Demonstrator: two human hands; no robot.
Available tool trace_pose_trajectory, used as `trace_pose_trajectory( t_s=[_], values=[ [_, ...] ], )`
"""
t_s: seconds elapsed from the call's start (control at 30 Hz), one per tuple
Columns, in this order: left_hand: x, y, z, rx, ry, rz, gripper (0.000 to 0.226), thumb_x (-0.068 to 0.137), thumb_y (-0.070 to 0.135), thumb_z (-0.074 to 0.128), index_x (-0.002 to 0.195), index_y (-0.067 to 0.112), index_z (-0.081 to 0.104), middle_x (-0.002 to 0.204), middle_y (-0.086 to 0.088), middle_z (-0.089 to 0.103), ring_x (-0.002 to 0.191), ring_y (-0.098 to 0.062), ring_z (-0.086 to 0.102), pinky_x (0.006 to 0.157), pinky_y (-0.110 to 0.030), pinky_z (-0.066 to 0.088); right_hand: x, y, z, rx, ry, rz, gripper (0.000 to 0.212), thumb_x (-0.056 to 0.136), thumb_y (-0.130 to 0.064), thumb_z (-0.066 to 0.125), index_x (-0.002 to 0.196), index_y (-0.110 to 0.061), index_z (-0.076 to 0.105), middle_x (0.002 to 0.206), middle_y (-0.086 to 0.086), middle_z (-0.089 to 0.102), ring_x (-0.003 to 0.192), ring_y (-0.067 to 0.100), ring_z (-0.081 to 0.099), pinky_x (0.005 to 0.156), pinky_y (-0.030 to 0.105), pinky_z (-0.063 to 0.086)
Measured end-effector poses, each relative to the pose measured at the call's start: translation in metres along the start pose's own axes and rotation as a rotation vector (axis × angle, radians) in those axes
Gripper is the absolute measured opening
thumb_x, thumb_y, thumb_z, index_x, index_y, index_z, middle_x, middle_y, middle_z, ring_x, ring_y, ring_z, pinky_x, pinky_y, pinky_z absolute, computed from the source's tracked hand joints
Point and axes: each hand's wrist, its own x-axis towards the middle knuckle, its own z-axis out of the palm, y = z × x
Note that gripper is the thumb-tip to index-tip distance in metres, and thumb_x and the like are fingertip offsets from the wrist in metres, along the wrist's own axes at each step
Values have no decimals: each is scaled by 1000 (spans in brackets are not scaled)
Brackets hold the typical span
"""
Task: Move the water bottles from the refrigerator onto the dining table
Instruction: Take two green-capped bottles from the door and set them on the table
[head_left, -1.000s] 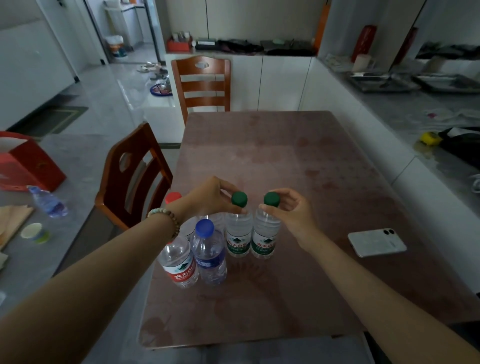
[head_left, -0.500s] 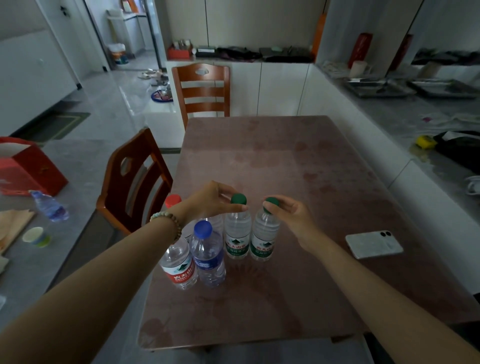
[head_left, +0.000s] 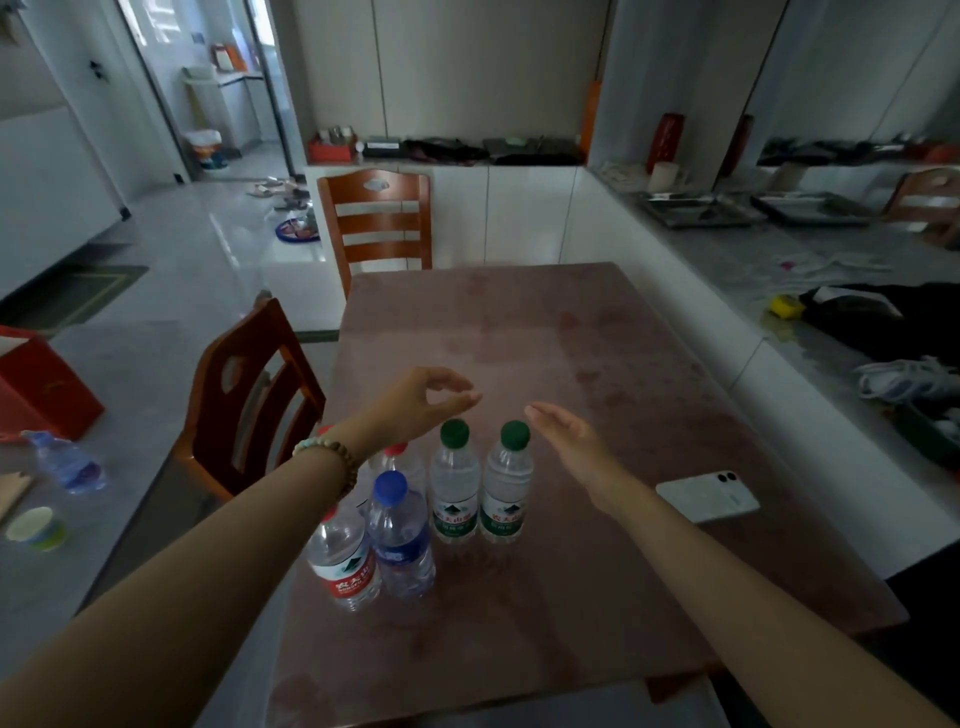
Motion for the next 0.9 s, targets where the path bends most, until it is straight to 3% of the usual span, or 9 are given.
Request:
trace_pose_trajectory(
  t_s=[0.1, 0.2, 0.33, 0.47, 0.67, 0.9],
  values=[
    [18, 33, 2, 30, 40, 81, 42, 92, 47, 46, 122, 19, 59, 125, 0, 61, 117, -16, 54, 99, -36, 42, -21, -13, -28, -93, 94, -18, 46, 90, -45, 53, 131, -23, 52, 123, -13, 50, 120, 6, 46, 94, 21, 35],
    [37, 77, 15, 13, 4, 193, 49, 93, 50, 42, 129, 19, 53, 129, -1, 59, 117, -19, 55, 96, -33, 44, -59, -17, -64, -191, 222, -45, 53, 80, -61, 57, 127, -39, 49, 141, -11, 42, 132, 8, 38, 110, 35, 33],
    [37, 139, 44, 15, -77, 391, 58, 94, 50, 41, 142, 18, 36, 145, -7, 44, 126, -25, 48, 102, -34, 36, -141, -29, -108, -430, 448, 7, 63, 90, -54, 47, 146, -35, 27, 153, -15, 19, 140, 5, 19, 113, 32, 23],
    [2, 202, 75, -47, -204, 624, 61, 95, 49, 39, 147, 20, 27, 151, -6, 33, 137, -25, 34, 110, -35, 27, -259, -45, -116, -633, 811, 57, 66, 90, -54, 46, 147, -34, 22, 158, -14, 8, 146, 9, 7, 115, 31, 11],
    [-128, 318, 113, -282, -396, 992, 63, 95, 48, 40, 148, 16, 26, 153, -3, 31, 138, -23, 33, 112, -33, 27, -462, -105, -45, -819, 1342, 257, 68, 91, -56, 42, 149, -32, 19, 159, -15, 3, 146, 7, 0, 120, 38, 8],
    [-361, 435, 73, -759, -521, 1406, 61, 96, 50, 35, 150, 25, 19, 156, 8, 21, 142, -6, 18, 109, -19, 13, -634, -224, 68, -1321, 1740, 313, 66, 90, -52, 45, 148, -26, 25, 158, -7, 15, 146, 12, 9, 120, 37, 13]
  ],
)
